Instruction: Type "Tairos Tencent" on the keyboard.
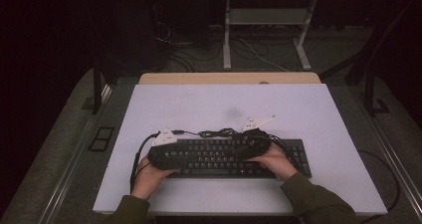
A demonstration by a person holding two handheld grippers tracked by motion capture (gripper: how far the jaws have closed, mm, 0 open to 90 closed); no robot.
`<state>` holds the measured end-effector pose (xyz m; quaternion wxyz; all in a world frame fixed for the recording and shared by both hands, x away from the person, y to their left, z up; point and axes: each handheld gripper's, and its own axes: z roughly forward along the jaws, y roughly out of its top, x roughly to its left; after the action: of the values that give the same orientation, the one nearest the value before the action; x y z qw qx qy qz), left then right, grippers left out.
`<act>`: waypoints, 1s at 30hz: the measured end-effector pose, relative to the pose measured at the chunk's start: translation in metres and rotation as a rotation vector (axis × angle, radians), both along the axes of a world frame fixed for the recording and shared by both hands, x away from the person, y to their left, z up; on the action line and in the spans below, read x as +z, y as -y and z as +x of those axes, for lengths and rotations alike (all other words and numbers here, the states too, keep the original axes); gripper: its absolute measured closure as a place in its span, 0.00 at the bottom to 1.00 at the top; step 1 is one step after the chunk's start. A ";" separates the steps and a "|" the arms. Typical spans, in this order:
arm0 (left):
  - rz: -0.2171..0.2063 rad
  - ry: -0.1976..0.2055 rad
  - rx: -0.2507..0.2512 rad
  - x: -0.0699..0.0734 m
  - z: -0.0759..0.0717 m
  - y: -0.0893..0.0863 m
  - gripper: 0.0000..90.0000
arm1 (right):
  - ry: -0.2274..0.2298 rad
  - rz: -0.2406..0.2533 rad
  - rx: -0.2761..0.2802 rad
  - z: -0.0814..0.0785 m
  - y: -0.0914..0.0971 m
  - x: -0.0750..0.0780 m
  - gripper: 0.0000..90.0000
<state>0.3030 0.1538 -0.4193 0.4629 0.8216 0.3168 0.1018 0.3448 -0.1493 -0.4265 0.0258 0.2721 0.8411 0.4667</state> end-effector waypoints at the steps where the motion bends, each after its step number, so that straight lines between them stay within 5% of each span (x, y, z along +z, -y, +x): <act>1: -0.001 0.000 -0.002 0.000 0.001 0.001 0.60 | 0.000 -0.001 0.000 0.000 0.000 0.000 0.31; 13: 0.032 -0.026 -0.037 -0.004 0.011 0.012 0.97 | 0.009 -0.002 -0.002 0.000 -0.001 -0.001 0.31; 30: 0.098 -0.053 -0.050 -0.011 0.019 0.026 0.99 | 0.010 -0.007 -0.010 0.001 0.000 0.000 0.31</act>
<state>0.3219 0.1282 -0.4302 0.4158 0.8535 0.3027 0.0839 0.3454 -0.1495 -0.4267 0.0331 0.2738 0.8413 0.4650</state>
